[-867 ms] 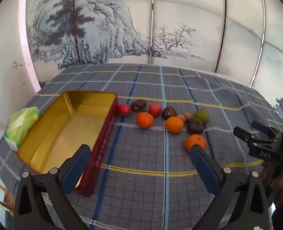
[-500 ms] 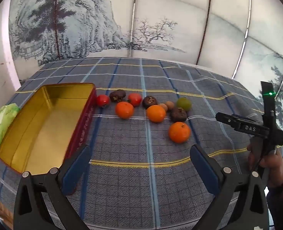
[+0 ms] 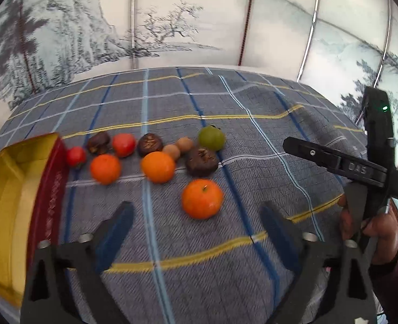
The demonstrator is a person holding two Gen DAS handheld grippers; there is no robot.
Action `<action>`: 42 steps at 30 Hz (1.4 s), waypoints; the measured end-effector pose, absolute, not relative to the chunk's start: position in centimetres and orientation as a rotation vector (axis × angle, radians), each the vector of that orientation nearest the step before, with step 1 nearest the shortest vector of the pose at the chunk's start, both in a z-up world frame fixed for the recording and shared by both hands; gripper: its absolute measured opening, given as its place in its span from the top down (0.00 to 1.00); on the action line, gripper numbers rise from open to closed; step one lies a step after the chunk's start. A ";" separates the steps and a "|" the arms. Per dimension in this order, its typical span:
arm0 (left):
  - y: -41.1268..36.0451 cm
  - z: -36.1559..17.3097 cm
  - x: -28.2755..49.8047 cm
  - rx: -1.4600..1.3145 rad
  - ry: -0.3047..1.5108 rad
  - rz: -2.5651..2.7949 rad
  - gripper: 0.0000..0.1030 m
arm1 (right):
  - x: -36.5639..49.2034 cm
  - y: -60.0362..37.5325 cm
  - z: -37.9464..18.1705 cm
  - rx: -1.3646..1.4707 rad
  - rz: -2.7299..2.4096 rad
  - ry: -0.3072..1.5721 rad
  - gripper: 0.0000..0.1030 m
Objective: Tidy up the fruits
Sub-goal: 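Move the left tool toward the mandarin nearest the tin, then grasp the mandarin with the left tool while the right tool grasps a mangosteen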
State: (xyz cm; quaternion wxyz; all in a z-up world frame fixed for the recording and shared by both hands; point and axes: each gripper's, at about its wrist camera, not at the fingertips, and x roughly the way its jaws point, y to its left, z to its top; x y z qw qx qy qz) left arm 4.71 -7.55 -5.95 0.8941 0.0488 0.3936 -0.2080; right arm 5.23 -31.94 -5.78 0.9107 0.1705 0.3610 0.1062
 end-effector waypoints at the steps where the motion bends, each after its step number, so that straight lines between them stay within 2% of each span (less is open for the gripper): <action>1: -7.9 -6.2 5.2 0.111 0.829 -0.429 0.28 | 5.1 -32.0 -5.9 0.351 0.219 0.741 0.00; 2: -8.3 -6.6 5.7 0.119 0.846 -0.429 0.33 | 5.2 -32.2 -5.8 0.351 0.222 0.742 0.00; 8: -8.9 -8.0 7.7 0.097 0.896 -0.427 0.33 | 5.1 -32.2 -5.8 0.357 0.229 0.739 0.00; 10: -9.2 -8.5 8.1 0.113 0.899 -0.425 0.37 | 5.1 -32.2 -5.9 0.357 0.226 0.739 0.00; 12: -9.5 -9.1 8.5 0.119 0.927 -0.436 0.63 | 5.1 -32.3 -5.8 0.358 0.228 0.743 0.00; 21: -6.5 -7.0 6.4 0.083 0.764 -0.356 0.64 | 5.6 -32.1 -6.0 0.347 0.230 0.764 0.00; 25: -3.4 -7.4 6.5 0.000 0.782 -0.321 0.64 | 5.6 -31.5 -6.2 0.317 0.241 0.775 0.01; 31: -2.7 -7.2 6.9 -0.051 0.777 -0.330 0.64 | 6.1 -27.0 -5.4 0.176 0.367 0.813 0.15; 33: -3.7 -7.2 6.6 -0.001 0.762 -0.341 0.64 | 6.5 -24.9 -4.9 0.094 0.406 0.807 0.25; 35: -4.1 -7.1 6.1 0.037 0.744 -0.340 0.64 | 7.5 -23.6 -5.3 0.056 0.439 0.836 0.42; 37: -4.4 -7.1 5.8 0.047 0.732 -0.339 0.64 | 8.6 -22.3 -6.2 0.031 0.462 0.879 0.50; 42: -3.7 -7.3 6.2 0.007 0.743 -0.329 0.64 | 9.7 -20.8 -6.7 0.006 0.489 0.901 0.51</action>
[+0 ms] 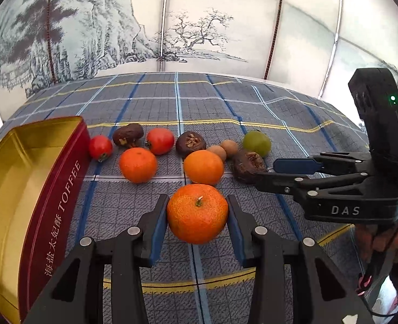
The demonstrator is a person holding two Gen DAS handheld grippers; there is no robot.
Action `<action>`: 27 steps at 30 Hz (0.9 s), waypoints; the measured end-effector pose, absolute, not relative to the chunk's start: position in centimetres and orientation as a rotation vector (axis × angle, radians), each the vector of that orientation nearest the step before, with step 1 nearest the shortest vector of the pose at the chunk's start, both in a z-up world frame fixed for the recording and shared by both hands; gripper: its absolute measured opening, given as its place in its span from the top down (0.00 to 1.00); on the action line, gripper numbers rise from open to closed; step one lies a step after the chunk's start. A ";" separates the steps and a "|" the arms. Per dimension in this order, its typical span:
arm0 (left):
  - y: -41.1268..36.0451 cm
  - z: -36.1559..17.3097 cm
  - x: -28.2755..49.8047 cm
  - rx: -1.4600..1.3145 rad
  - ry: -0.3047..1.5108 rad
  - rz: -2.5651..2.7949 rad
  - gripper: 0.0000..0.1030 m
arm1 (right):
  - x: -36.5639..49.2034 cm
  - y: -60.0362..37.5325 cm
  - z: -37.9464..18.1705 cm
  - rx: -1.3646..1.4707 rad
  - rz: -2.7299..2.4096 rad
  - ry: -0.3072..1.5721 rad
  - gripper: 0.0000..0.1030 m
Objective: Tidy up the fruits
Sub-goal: 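Grasp the mandarin with the left tool while the right tool grasps a mangosteen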
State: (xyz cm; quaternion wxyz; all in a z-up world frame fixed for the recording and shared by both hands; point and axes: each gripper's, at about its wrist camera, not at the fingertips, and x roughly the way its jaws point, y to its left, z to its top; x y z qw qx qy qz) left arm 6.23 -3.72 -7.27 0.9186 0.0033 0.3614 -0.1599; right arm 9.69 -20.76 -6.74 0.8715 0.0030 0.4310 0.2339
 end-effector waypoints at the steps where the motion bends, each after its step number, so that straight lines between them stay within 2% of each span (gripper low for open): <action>1: -3.7 -7.3 6.2 0.004 0.744 -0.327 0.64 | 9.8 -20.6 -6.7 0.005 0.490 0.901 0.51; 9: -3.6 -7.7 6.1 -0.001 0.748 -0.319 0.63 | 11.8 -19.6 -7.1 -0.002 0.523 0.920 0.52; 10: -3.6 -7.7 6.1 -0.002 0.749 -0.318 0.63 | 11.9 -19.5 -7.1 -0.010 0.527 0.916 0.58; 18: -3.5 -7.7 6.1 -0.005 0.749 -0.313 0.63 | 9.2 -21.4 -6.7 -0.001 0.476 0.861 0.59; 27: -4.1 -7.4 5.6 0.033 0.716 -0.297 0.63 | 9.0 -24.8 -7.2 0.080 0.391 0.891 0.59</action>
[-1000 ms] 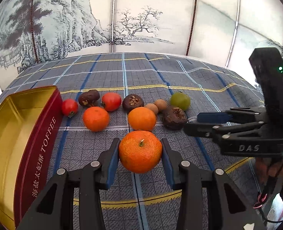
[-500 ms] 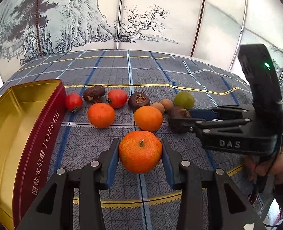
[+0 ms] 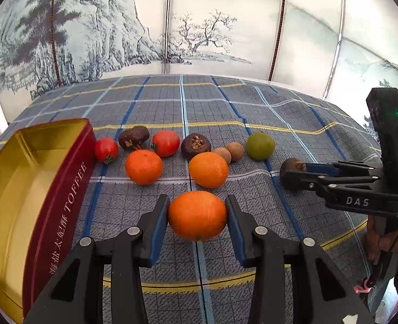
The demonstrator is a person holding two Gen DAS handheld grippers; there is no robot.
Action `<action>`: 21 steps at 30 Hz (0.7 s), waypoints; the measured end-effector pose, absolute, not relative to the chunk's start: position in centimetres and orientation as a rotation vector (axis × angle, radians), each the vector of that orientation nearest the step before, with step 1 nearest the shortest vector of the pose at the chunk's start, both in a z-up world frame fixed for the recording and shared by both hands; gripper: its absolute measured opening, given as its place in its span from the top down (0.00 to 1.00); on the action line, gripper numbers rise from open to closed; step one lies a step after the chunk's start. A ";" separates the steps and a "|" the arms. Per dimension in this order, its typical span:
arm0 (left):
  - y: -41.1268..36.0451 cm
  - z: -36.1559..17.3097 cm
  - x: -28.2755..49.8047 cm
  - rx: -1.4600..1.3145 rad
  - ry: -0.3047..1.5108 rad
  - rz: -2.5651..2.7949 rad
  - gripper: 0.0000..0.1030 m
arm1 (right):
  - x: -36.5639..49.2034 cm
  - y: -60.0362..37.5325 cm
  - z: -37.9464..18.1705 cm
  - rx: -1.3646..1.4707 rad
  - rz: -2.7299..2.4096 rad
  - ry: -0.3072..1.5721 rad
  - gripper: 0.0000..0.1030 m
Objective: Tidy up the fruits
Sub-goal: 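Grasp the mandarin with the left tool while the right tool grasps a mangosteen, then carry the mandarin in the left tool over the gold tin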
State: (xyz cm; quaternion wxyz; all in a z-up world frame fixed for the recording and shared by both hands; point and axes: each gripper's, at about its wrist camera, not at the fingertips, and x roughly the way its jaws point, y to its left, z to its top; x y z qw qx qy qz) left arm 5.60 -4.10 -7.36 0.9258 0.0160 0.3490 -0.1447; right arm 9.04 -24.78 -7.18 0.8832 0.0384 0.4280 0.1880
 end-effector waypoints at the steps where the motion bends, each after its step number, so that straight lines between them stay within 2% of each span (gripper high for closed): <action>1: -4.1 -7.2 5.5 0.029 0.717 -0.296 0.63 | 9.0 -24.6 -7.2 0.067 0.386 0.891 0.59; 11: -2.0 -1.9 3.8 0.001 0.675 -0.271 0.63 | 9.1 -24.4 -7.3 0.075 0.390 0.892 0.59; 16: 2.1 0.3 5.2 0.075 0.675 -0.129 0.63 | 9.1 -24.4 -7.3 0.072 0.390 0.892 0.59; 21: 7.7 -0.1 8.4 0.057 0.742 -0.003 0.64 | 9.1 -24.4 -7.4 0.073 0.390 0.892 0.58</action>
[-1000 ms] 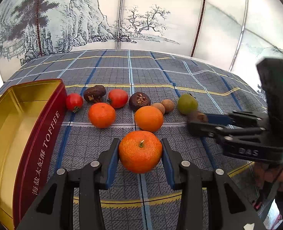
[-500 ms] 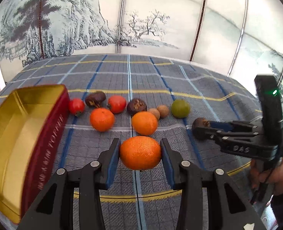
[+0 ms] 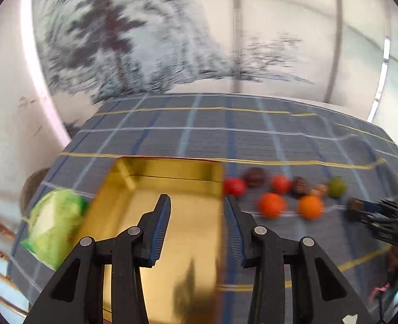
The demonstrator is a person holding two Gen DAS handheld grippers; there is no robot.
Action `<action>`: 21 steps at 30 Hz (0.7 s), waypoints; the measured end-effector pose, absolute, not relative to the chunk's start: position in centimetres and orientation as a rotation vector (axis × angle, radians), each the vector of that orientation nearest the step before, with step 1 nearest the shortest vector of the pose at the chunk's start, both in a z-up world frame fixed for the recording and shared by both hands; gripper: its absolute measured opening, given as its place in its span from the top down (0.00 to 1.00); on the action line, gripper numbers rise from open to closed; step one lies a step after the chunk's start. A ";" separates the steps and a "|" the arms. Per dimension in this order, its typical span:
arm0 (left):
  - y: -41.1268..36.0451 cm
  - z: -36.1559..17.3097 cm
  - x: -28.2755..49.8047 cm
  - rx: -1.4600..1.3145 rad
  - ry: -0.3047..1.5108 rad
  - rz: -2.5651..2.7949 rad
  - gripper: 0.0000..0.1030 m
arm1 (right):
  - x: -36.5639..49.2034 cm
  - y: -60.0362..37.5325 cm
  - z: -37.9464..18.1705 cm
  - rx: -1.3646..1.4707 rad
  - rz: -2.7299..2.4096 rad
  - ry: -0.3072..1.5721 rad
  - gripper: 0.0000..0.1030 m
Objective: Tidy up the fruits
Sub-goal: 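Carry the mandarin in the left tool over the gold tin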
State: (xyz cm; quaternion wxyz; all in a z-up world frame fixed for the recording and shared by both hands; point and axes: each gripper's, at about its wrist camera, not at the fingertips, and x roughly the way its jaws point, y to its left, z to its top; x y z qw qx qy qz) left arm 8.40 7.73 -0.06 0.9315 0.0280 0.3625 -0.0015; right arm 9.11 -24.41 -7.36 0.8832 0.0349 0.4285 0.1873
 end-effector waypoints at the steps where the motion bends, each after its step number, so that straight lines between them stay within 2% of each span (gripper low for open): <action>1: 8.5 -0.4 8.8 0.062 0.753 0.017 0.64 | 9.1 -24.4 -7.4 0.073 0.390 0.892 0.58; 5: 11.1 -1.6 10.6 0.069 0.788 0.100 0.66 | 9.1 -24.4 -7.4 0.073 0.390 0.891 0.58; 7: 11.7 -1.7 10.3 0.008 0.805 0.102 0.73 | 9.1 -24.4 -7.3 0.072 0.390 0.892 0.58; 10: 9.5 -0.5 7.9 -0.015 0.736 -0.001 0.74 | 9.1 -24.4 -7.3 0.073 0.390 0.892 0.58; 11: 8.0 -0.2 7.1 0.009 0.720 -0.047 0.70 | 9.1 -24.4 -7.3 0.074 0.390 0.892 0.58; 14: 2.0 -0.4 4.9 0.063 0.711 -0.292 0.39 | 9.1 -24.5 -7.4 0.088 0.392 0.892 0.58; 15: 0.6 -0.6 4.5 0.072 0.714 -0.344 0.35 | 9.1 -24.6 -7.4 0.090 0.390 0.892 0.58; 21: -7.3 -4.7 3.5 0.128 0.787 -0.541 0.36 | 9.1 -24.9 -7.5 0.102 0.390 0.892 0.58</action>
